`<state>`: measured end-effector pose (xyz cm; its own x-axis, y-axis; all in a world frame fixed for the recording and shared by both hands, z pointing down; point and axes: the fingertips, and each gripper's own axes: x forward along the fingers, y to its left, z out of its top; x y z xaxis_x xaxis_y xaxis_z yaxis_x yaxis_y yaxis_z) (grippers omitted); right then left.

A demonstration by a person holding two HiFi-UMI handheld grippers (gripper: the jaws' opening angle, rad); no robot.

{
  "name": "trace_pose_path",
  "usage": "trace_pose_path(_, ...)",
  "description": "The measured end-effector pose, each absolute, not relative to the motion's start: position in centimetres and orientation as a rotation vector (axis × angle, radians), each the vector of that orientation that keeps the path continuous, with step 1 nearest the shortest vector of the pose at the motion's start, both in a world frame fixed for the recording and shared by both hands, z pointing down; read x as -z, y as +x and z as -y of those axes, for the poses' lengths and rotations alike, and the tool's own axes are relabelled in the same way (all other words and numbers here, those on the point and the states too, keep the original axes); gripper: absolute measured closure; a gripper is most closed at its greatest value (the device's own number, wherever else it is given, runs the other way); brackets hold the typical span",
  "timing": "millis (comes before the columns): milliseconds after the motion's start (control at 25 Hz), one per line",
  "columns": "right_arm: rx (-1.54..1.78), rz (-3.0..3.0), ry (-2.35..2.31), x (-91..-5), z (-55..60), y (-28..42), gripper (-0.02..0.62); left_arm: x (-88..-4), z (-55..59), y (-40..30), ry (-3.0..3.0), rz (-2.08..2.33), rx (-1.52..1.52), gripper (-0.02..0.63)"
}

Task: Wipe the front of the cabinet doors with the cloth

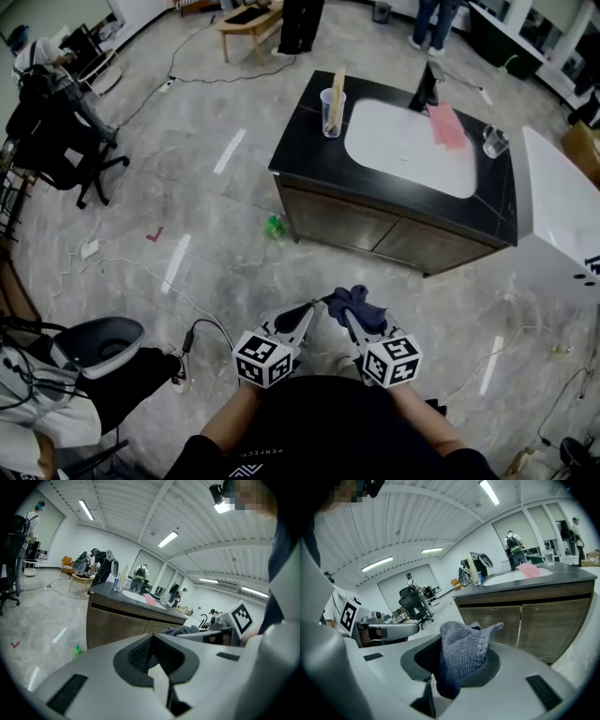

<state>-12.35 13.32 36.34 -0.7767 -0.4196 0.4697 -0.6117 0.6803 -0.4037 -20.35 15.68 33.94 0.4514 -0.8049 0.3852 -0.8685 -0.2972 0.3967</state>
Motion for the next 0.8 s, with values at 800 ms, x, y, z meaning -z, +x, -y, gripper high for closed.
trace_pose_path(800, -0.831, 2.437, 0.971, -39.9, -7.0, -22.9, 0.486, -37.9, -8.8, -32.4, 2.163, 1.273, -0.193, 0.6)
